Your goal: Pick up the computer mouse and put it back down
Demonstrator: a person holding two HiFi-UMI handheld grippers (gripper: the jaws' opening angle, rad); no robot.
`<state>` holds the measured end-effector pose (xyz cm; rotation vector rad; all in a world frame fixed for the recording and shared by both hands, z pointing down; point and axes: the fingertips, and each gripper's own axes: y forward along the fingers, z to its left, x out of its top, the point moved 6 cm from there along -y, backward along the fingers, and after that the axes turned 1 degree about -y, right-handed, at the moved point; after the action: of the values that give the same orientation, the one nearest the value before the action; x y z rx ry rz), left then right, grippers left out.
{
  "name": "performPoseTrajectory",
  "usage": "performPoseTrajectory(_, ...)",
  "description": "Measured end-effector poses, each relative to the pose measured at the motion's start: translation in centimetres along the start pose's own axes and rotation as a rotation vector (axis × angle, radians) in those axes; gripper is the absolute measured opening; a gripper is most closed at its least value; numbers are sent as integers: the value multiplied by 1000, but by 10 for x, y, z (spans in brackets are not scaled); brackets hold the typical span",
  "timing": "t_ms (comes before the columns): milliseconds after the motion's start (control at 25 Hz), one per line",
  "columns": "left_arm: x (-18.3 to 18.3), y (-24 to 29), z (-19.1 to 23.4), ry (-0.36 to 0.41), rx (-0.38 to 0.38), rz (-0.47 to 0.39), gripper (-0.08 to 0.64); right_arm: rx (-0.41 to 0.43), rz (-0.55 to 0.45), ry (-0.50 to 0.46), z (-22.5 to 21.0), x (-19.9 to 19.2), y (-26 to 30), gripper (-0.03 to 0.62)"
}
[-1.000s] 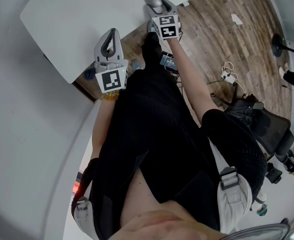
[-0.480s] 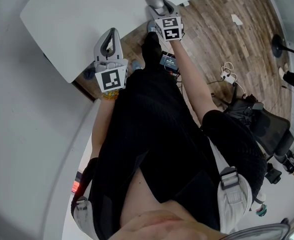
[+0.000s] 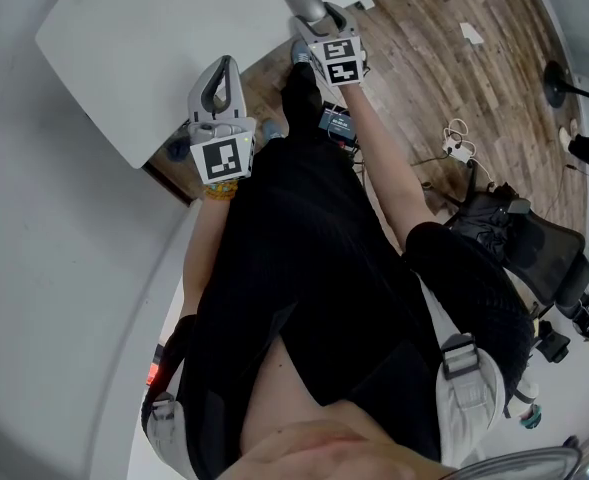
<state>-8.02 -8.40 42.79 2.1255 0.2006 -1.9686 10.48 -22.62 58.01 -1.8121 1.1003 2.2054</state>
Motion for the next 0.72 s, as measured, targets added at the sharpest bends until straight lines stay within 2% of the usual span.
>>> performPoseTrajectory(240, 0, 1, -3, 5, -3, 4, 14, 4, -11, -22, 2, 3, 2, 284)
performPoseTrajectory(720, 1, -1, -3, 9, -1, 2, 14, -8, -14, 30, 1, 0, 6, 282)
